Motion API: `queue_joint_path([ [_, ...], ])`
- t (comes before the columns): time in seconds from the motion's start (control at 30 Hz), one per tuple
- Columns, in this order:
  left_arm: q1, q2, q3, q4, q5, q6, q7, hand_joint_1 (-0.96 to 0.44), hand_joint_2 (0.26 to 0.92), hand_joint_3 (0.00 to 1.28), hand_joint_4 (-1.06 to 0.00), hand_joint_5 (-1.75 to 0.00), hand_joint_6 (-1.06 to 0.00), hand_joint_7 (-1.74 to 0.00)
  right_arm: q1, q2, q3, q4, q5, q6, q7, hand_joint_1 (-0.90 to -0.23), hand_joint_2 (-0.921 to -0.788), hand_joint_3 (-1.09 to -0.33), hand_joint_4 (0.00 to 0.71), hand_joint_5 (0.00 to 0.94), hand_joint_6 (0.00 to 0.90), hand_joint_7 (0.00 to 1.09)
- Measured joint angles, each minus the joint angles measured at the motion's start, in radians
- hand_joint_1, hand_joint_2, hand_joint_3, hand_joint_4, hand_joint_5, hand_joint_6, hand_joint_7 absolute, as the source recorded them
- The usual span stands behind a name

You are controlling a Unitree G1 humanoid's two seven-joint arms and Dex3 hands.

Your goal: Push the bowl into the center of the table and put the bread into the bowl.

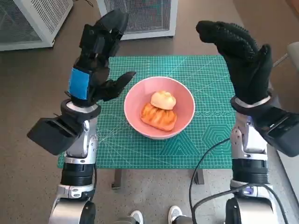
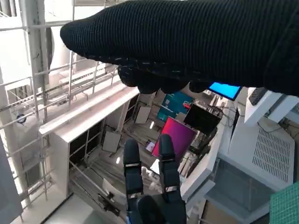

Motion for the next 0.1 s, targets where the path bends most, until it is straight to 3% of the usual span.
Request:
queue_joint_path([
  [0.1, 0.001, 0.005, -0.003, -0.002, 0.017, 0.0, 0.013, -0.59, 0.921, 0.3, -0.24, 0.0, 0.0, -0.67, 0.0, 0.0, 0.0, 0.002, 0.0, -0.002, -0.003, -0.594, -0.921, -0.667, 0.223, 0.0, 0.006, 0.62],
])
